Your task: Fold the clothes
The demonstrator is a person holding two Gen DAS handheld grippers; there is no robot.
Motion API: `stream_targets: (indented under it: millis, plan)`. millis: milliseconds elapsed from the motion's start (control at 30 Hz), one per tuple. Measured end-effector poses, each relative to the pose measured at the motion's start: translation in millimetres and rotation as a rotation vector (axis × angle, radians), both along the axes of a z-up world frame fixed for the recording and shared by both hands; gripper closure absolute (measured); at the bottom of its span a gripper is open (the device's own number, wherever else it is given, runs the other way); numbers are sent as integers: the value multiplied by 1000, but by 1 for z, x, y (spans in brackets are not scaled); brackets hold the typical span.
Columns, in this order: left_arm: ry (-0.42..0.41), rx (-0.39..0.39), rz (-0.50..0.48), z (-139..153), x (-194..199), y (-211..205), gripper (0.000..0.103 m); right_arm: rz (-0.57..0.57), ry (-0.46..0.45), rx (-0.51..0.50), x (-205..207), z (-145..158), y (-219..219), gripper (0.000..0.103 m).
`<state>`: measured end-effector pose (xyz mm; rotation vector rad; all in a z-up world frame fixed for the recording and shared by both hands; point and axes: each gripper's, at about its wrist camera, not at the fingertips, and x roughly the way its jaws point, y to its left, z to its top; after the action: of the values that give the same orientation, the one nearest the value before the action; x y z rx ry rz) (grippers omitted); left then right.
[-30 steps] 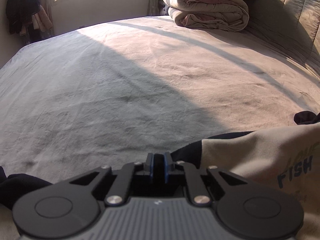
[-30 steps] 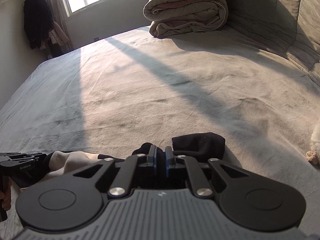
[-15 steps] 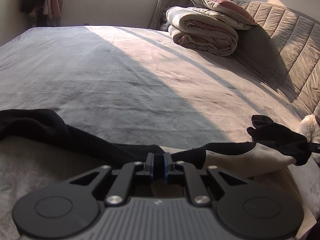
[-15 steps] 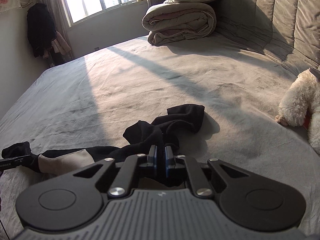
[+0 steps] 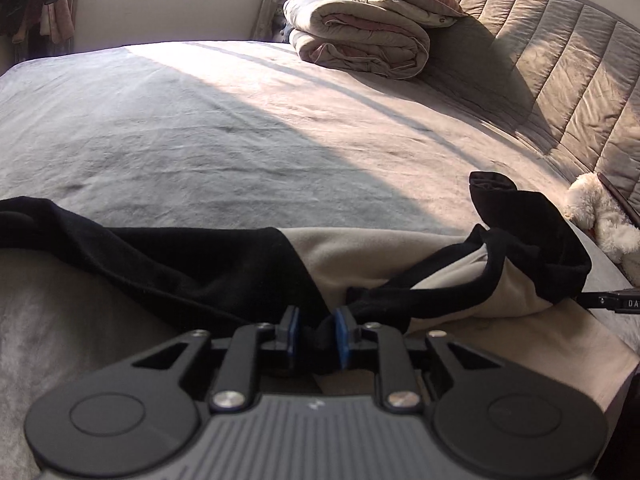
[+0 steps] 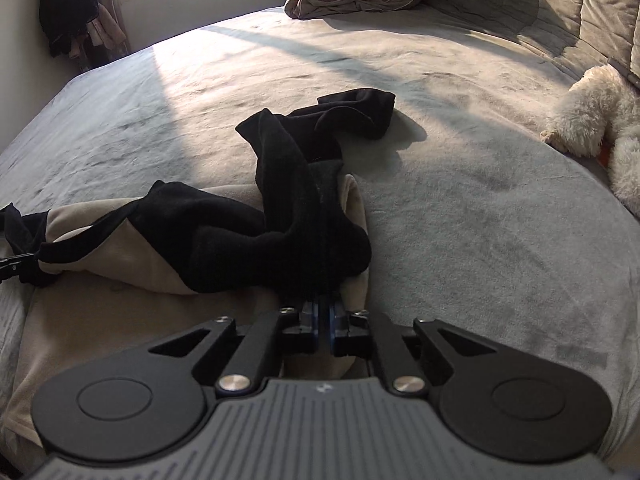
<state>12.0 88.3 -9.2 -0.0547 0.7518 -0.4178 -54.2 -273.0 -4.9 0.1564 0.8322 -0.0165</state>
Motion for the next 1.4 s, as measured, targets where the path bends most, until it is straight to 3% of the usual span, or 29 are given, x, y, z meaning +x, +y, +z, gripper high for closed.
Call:
stream_targets:
  millis: [67,133,167,200,400,767,833,867,1133,1400]
  plan:
    - [-17,-17,-26,5,-1,2,58,-9,-24,-1,-1,9,-1,86]
    - [-18,-50,-49,10,0,4,49,-25,-61,13,-1,21,-2,70]
    - [-12,-67,-55,11,1,5,48,-24,-83,21,1,28,-2,56]
    - [-7,-80,-61,12,1,6,48,-14,-100,26,3,34,0,55]
    - [60,-101,-63,0,8,-2,47,86,-141,-14,25,54,27,55]
    - [78,4,-118,-13,1,-24,47,64,-68,-207,108,28,38,55]
    - [77,6,-124,-14,1,-23,47,60,-39,-232,114,23,37,75]
    - [78,4,-125,-14,2,-23,47,51,-39,-248,114,23,36,98]
    - [80,18,-135,-14,0,-26,47,-113,-125,-296,73,49,-4,99]
    - [70,43,-148,-15,-9,-28,46,-277,-126,-200,11,49,-46,99]
